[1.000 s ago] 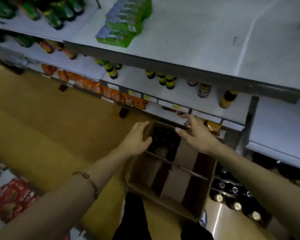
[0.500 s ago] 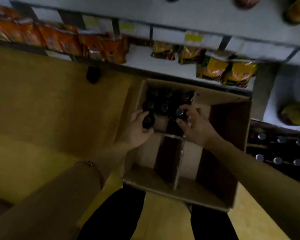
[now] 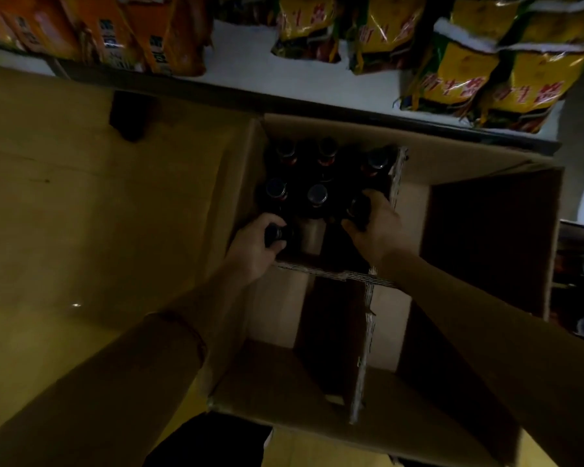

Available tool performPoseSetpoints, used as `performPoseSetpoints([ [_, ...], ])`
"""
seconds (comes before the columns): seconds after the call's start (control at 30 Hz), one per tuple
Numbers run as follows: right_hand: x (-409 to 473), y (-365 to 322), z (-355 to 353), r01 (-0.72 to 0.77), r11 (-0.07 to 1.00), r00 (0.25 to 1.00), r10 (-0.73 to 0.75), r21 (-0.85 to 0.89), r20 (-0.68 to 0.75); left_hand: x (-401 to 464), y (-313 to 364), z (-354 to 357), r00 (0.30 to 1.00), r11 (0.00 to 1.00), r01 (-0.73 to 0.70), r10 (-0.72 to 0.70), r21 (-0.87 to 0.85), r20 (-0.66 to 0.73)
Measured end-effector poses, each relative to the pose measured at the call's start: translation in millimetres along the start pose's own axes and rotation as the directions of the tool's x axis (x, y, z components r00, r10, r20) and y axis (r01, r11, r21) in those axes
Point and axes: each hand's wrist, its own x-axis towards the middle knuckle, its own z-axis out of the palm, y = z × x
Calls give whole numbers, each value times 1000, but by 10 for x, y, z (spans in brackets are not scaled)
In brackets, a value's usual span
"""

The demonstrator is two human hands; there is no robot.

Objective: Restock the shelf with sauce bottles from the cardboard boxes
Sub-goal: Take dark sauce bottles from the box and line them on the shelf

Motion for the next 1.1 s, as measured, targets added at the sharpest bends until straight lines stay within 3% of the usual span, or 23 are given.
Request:
performPoseSetpoints([
  [0.13, 175, 126, 138, -141, 948, 989, 150, 286, -9, 133, -116, -35, 998, 977, 33, -21, -210, 56],
  [0.2, 221, 179, 204, -177, 899, 980, 197, 400, -9, 179, -165, -91, 990, 974, 17, 15, -228, 138],
  [0.3, 293, 231, 298, -157, 891, 984, 178, 427, -9, 251, -181, -85, 963, 989, -33, 71, -147, 259],
  [0.43, 477, 276, 371, -110, 892, 991, 132, 437, -20, 338, -217, -20, 951, 996, -89, 90, -18, 297],
  [0.6, 610, 361, 492, -65, 881, 988, 123, 468, -94, 442, -246, 25, 940, 994, -67, 93, -89, 329],
  [0.8, 589, 348, 504, -16, 859, 984, 105, 512, -146, 510, -298, 120, 944, 980, -154, 184, -127, 274],
  [0.9, 406, 293, 440, -66, 852, 968, 180, 519, -173, 435, -283, 116, 933, 968, -210, 241, -141, 266],
  [1.1, -234, 115, 148, -94, 827, 987, 148, 554, -54, 19, 20, -191, 942, 959, -271, 282, -80, 185],
])
